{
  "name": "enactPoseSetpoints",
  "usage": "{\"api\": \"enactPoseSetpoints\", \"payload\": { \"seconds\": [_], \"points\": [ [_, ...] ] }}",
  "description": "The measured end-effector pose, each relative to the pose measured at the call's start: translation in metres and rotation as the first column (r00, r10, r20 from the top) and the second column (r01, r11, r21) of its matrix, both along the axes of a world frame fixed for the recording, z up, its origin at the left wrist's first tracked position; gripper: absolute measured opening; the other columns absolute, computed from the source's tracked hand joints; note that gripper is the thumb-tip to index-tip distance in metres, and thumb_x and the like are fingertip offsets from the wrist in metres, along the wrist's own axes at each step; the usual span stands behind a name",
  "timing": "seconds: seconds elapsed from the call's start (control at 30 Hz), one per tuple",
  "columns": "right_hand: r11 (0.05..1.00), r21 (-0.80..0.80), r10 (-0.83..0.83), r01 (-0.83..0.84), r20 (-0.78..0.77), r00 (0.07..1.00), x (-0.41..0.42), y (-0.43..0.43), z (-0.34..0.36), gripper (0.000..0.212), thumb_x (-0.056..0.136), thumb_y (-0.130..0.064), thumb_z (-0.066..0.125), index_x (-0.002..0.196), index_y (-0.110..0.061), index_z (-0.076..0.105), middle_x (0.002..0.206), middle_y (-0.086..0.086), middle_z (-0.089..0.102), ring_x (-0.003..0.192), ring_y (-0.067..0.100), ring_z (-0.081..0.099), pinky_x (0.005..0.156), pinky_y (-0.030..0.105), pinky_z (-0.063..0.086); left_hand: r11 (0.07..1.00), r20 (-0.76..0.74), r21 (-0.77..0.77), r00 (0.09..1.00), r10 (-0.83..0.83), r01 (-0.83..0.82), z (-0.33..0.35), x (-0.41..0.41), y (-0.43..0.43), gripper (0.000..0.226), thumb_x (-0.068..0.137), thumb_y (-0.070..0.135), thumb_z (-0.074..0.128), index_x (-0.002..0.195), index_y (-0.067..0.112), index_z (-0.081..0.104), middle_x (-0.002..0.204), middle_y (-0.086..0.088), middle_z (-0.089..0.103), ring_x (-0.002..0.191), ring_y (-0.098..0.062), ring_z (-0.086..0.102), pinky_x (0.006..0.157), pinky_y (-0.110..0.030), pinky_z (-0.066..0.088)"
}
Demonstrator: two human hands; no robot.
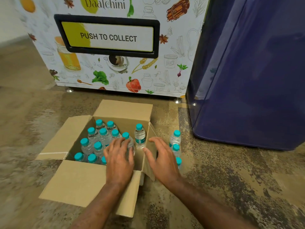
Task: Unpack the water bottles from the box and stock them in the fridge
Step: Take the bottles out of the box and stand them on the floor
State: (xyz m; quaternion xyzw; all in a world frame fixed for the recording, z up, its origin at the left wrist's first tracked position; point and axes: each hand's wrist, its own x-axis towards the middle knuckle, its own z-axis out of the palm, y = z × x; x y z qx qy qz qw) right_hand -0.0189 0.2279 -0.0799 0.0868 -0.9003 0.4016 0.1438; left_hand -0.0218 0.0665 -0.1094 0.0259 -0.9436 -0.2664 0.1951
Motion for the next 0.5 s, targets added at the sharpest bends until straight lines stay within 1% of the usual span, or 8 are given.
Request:
{"api": "enactPoseSetpoints", "payload": {
  "seconds": [0.07,0.1,0.2,0.27,0.4,0.5],
  "points": [
    [0.997,-0.008,0.071,-0.071,-0.001,0.997,-0.004,-0.021,0.000,0.037,0.096,-0.039,0.055,0.128,-0.023,0.054,0.131,-0.011,0.054,0.123,0.005,0.049,0.102,0.025,0.043,0.998,0.014,-0.030,0.999,0.053,-0.052,-0.003,-0.001,-0.020,0.043,0.101,0.021,0.062,0.143,0.013,0.059,0.152,-0.011,0.052,0.147,-0.028,0.037,0.120,-0.053,0.029],
    [0.994,-0.002,0.106,-0.106,0.004,0.994,-0.006,-0.031,0.000,0.038,0.096,-0.038,0.055,0.130,-0.022,0.054,0.133,-0.010,0.053,0.125,0.006,0.048,0.103,0.024,0.041,0.997,0.044,-0.046,0.997,0.067,-0.065,-0.005,-0.002,-0.029,0.046,0.103,0.022,0.060,0.147,0.012,0.054,0.157,-0.012,0.047,0.150,-0.029,0.034,0.121,-0.053,0.027],
    [0.978,0.056,0.198,-0.201,0.054,0.979,-0.014,-0.053,-0.006,0.045,0.097,-0.032,0.055,0.139,-0.019,0.047,0.142,-0.005,0.047,0.133,0.010,0.042,0.110,0.027,0.037,0.997,0.221,-0.050,0.973,0.067,-0.058,-0.011,-0.002,-0.052,0.057,0.108,0.032,0.049,0.160,0.013,0.034,0.170,-0.011,0.025,0.159,-0.027,0.014,0.126,-0.050,0.016],
    [0.962,0.107,0.241,-0.250,0.091,0.966,-0.021,-0.063,-0.012,0.048,0.097,-0.029,0.054,0.143,-0.019,0.042,0.146,-0.002,0.043,0.135,0.013,0.039,0.111,0.031,0.037,0.998,0.297,-0.064,0.954,0.047,-0.029,-0.015,0.000,-0.059,0.061,0.110,0.035,0.041,0.164,0.015,0.021,0.173,-0.009,0.014,0.161,-0.025,0.004,0.128,-0.048,0.011],
    [0.936,0.191,0.266,-0.295,0.160,0.950,-0.033,-0.076,-0.023,0.050,0.097,-0.024,0.052,0.145,-0.019,0.037,0.148,-0.001,0.040,0.137,0.018,0.037,0.111,0.038,0.038,0.984,0.366,-0.167,0.930,0.009,0.056,-0.015,-0.004,-0.061,0.059,0.112,0.033,0.031,0.166,0.017,0.013,0.174,-0.006,0.008,0.161,-0.024,-0.001,0.129,-0.045,0.005],
    [0.922,0.211,0.273,-0.324,0.236,0.932,-0.036,-0.081,-0.027,0.056,0.097,-0.021,0.053,0.149,-0.020,0.031,0.153,0.001,0.035,0.142,0.019,0.031,0.115,0.040,0.033,0.979,0.425,-0.182,0.905,-0.002,0.088,-0.011,-0.010,-0.061,0.061,0.111,0.030,0.032,0.166,0.018,0.008,0.174,-0.004,0.007,0.161,-0.023,-0.003,0.130,-0.046,0.002]
  ]
}}
